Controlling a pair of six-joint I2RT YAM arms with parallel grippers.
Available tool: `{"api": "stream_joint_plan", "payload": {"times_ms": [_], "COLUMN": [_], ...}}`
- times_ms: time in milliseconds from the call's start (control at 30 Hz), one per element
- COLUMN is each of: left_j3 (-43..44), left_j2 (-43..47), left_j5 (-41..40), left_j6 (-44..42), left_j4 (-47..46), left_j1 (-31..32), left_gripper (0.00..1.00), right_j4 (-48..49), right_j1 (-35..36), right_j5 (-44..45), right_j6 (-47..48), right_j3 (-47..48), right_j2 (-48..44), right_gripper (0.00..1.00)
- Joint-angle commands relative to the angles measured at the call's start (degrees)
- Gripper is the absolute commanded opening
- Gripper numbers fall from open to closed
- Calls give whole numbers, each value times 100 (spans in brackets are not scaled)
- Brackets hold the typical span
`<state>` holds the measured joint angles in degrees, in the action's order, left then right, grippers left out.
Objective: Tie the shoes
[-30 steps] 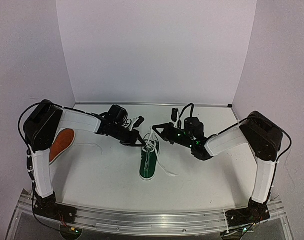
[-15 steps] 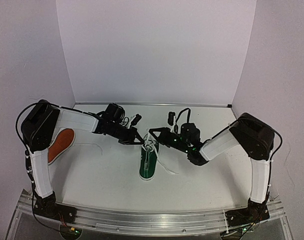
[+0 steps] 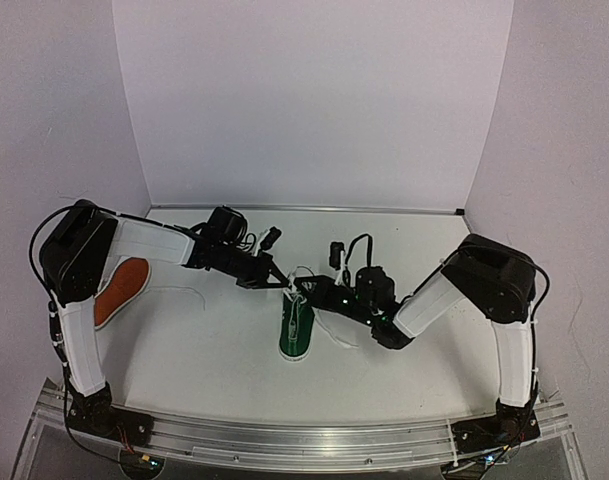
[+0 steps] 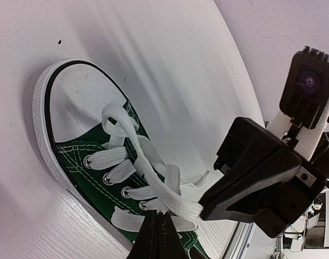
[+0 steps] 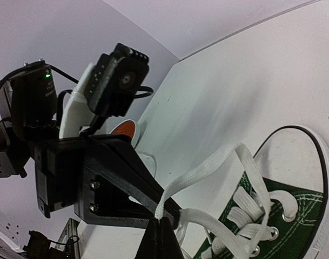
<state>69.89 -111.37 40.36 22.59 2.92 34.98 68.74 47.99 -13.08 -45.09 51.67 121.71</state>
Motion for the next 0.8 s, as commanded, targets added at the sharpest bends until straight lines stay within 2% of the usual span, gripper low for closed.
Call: {"api": "stream_joint_plan", "payload": {"times_ms": [0, 300, 767], "left_j3": [50, 171, 331], "left_j2": [339, 138, 8], "left_j5": [89, 259, 290], "left_j6": [61, 105, -97], "left_j4": [-220, -265, -280], "left_j1": [-47, -35, 52], "left_gripper": [0, 0, 0], "right_j4": [142, -587, -942], "right_j1": [22, 50, 83], "right_j5": [345, 202, -237], "right_j6": [189, 403, 398], "right_j3": [-242, 63, 797], "right_j2": [-74, 105, 587], "right_gripper": [0, 0, 0]}}
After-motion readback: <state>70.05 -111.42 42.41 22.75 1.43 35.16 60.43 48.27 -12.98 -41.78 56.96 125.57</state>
